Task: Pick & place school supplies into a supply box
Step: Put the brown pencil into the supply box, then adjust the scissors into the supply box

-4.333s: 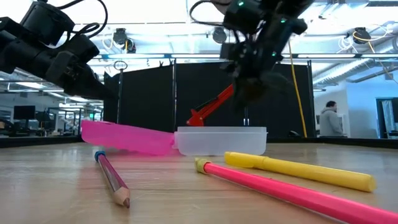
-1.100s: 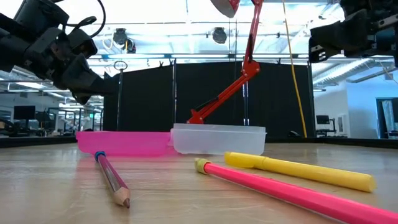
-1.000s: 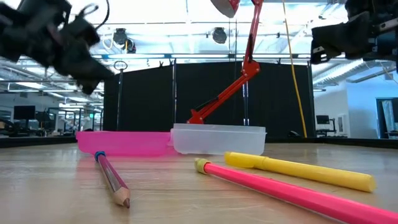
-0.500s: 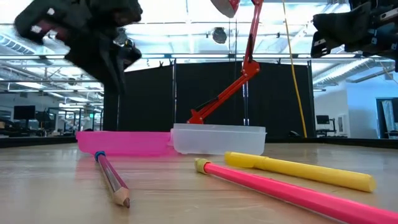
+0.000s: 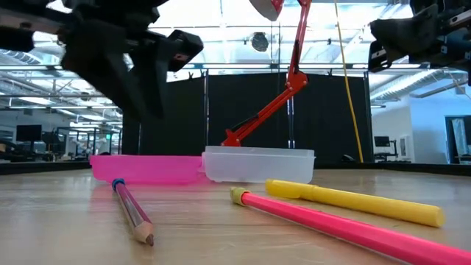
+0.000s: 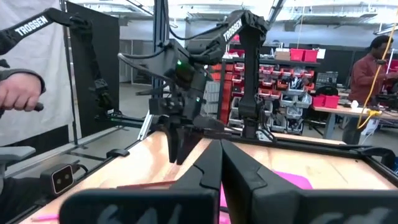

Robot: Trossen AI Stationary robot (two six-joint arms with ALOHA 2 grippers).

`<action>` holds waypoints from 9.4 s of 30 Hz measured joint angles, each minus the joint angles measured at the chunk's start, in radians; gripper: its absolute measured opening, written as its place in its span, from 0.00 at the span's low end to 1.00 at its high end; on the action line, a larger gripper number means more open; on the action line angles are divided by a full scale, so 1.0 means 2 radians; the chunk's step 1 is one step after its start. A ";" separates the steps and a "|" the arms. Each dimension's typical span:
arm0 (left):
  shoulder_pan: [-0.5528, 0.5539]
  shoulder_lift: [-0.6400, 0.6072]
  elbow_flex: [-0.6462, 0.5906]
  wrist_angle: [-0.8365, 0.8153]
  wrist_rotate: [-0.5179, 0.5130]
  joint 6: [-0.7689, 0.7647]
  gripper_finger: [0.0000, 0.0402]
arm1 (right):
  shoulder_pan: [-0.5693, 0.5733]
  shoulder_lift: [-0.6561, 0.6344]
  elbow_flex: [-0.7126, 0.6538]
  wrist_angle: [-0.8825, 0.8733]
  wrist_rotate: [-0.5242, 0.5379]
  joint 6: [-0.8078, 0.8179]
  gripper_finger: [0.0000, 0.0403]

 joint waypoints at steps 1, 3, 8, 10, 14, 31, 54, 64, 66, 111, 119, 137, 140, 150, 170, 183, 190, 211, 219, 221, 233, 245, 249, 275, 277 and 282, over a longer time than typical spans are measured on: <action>0.000 0.000 0.000 -0.008 0.000 0.001 0.31 | 0.000 0.000 0.000 -0.001 0.000 0.000 0.00; 0.001 0.000 0.000 -0.028 0.001 0.005 0.38 | 0.000 0.000 0.000 -0.004 0.000 0.000 0.00; -0.001 0.000 -0.013 -0.050 0.027 0.074 0.50 | 0.000 0.000 0.000 -0.006 0.000 0.000 0.00; -0.002 0.000 -0.017 -0.053 0.028 0.101 0.52 | 0.000 0.000 -0.001 -0.006 0.000 0.000 0.00; 0.008 0.000 -0.017 -0.054 0.031 0.147 0.51 | 0.000 0.000 -0.001 -0.006 0.000 0.000 0.00; 0.048 0.045 -0.017 -0.040 0.060 0.231 0.42 | 0.000 0.006 -0.001 -0.022 0.002 -0.001 0.00; 0.049 0.054 0.037 -0.053 0.052 0.270 0.42 | 0.000 0.016 -0.001 -0.020 0.002 -0.001 0.00; 0.046 0.054 0.030 -0.117 0.093 0.323 0.42 | 0.000 0.016 -0.001 -0.018 0.002 -0.004 0.00; 0.046 0.054 0.030 -0.107 0.093 0.334 0.42 | 0.000 0.016 -0.001 -0.016 0.002 -0.004 0.00; 0.056 0.111 0.077 -0.119 0.088 0.425 0.03 | 0.000 0.016 -0.001 -0.013 0.000 -0.013 0.00; 0.050 0.108 0.146 -0.159 0.075 0.455 0.06 | 0.000 0.016 -0.001 -0.013 0.000 -0.014 0.00; 0.146 0.106 0.254 -0.224 0.005 0.670 0.02 | 0.000 0.016 -0.001 -0.045 0.000 -0.013 0.00; 0.171 0.106 0.255 -0.221 0.009 0.694 0.01 | 0.000 0.016 -0.001 -0.049 0.000 -0.001 0.00; 0.276 0.106 0.254 -0.197 0.055 0.765 0.01 | 0.000 0.017 -0.001 -0.047 0.000 -0.014 0.00; 0.294 0.106 0.132 -0.043 0.129 0.842 0.01 | 0.000 0.017 -0.001 -0.046 0.000 -0.069 0.00; 0.317 0.131 0.132 0.013 0.146 0.888 0.02 | 0.000 0.017 -0.001 -0.039 0.000 -0.081 0.00; 0.308 0.173 0.132 0.041 0.108 0.933 0.02 | 0.000 0.023 -0.001 -0.044 0.000 -0.080 0.00; 0.280 0.126 0.133 0.071 0.076 0.865 0.13 | 0.000 0.027 -0.001 -0.036 0.001 -0.078 0.00; 0.263 0.141 0.134 0.133 0.113 0.850 0.05 | 0.000 0.026 -0.001 -0.017 0.000 -0.083 0.00; 0.268 0.147 0.134 0.153 0.111 0.845 0.02 | 0.000 0.026 -0.001 -0.016 0.000 -0.084 0.00; 0.292 0.147 0.134 0.156 0.147 0.826 0.02 | 0.000 0.027 -0.001 -0.017 0.001 -0.092 0.00; 0.299 0.152 0.134 0.158 0.144 0.797 0.01 | 0.000 0.027 -0.001 -0.017 0.004 -0.092 0.00; 0.294 0.126 0.134 0.147 0.108 0.778 0.03 | 0.000 0.026 -0.001 -0.017 0.029 -0.082 0.00; 0.303 -0.575 -0.437 0.291 0.160 0.069 0.01 | 0.000 0.078 0.023 -0.047 0.210 0.017 0.00; 0.301 -0.586 -0.478 0.344 0.157 0.041 0.01 | 0.000 0.116 0.044 -0.050 0.211 0.035 0.00; 0.301 -0.589 -0.540 0.449 0.133 -0.032 0.02 | 0.000 0.241 0.136 -0.131 0.224 0.067 0.00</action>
